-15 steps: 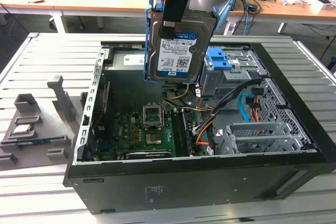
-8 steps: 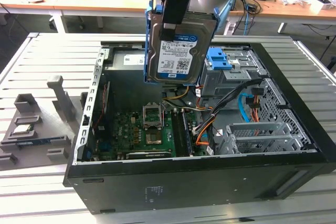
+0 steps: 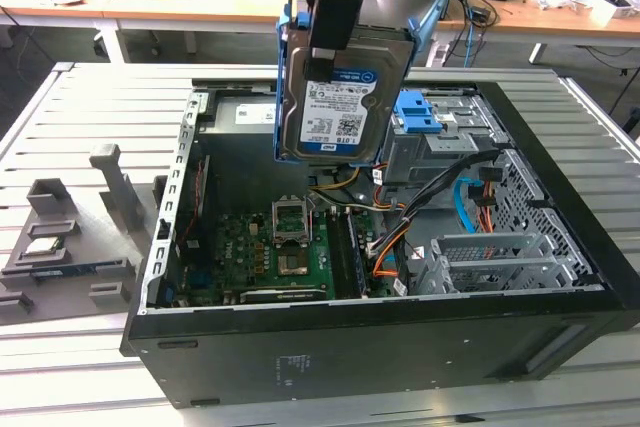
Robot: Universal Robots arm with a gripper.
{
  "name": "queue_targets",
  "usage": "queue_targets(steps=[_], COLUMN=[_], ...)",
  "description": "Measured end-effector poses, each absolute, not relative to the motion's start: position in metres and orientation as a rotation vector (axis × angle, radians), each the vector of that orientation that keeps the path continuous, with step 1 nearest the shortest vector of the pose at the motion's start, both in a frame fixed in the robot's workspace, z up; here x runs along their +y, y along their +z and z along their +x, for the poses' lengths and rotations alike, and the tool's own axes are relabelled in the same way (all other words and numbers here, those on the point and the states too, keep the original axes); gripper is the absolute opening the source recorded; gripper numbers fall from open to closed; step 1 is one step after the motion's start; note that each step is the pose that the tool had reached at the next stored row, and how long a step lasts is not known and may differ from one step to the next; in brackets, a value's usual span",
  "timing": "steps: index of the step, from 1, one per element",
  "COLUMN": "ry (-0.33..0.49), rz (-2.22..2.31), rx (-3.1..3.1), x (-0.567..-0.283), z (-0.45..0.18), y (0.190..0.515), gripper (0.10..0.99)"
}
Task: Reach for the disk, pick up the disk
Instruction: 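Pick up the disk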
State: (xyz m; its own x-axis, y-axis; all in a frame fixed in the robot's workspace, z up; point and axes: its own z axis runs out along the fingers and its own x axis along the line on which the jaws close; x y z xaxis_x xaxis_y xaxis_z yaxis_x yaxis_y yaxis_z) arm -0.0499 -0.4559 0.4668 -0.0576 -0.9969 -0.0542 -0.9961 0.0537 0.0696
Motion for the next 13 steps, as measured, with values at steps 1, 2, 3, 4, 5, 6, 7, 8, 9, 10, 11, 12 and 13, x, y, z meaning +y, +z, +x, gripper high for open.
queue_targets(steps=[1, 2, 3, 4, 5, 6, 7, 8, 9, 10, 11, 12, 13], ry=[-0.138, -0.138, -0.138, -0.138, -0.138, -0.138, -0.138, -0.138, -0.138, -0.138, -0.137, -0.137, -0.136], rz=[2.151, 2.151, 2.151, 2.151, 2.151, 2.151, 2.151, 2.151, 2.151, 2.151, 2.151, 2.150, 2.150], rx=[-2.274, -2.274, -2.274, -2.274, -2.274, -2.274, -2.274, -2.274, -2.274, -2.274, -2.274, -2.274, -2.274], x=[-0.457, -0.457, -0.458, -0.459, -0.459, -0.460, -0.461, -0.463, -0.464, -0.465, -0.467, -0.468, -0.471], z=[-0.050, -0.050, -0.050, -0.050, -0.050, -0.050, -0.050, -0.050, -0.050, -0.050, -0.050, -0.050, -0.050], y=[0.467, 0.467, 0.467, 0.466, 0.466, 0.466, 0.466, 0.466, 0.466, 0.466, 0.466, 0.466, 0.466], gripper=[0.365, 0.365, 0.365, 0.365, 0.365, 0.365, 0.365, 0.365, 0.365, 0.365, 0.365, 0.365, 0.365])
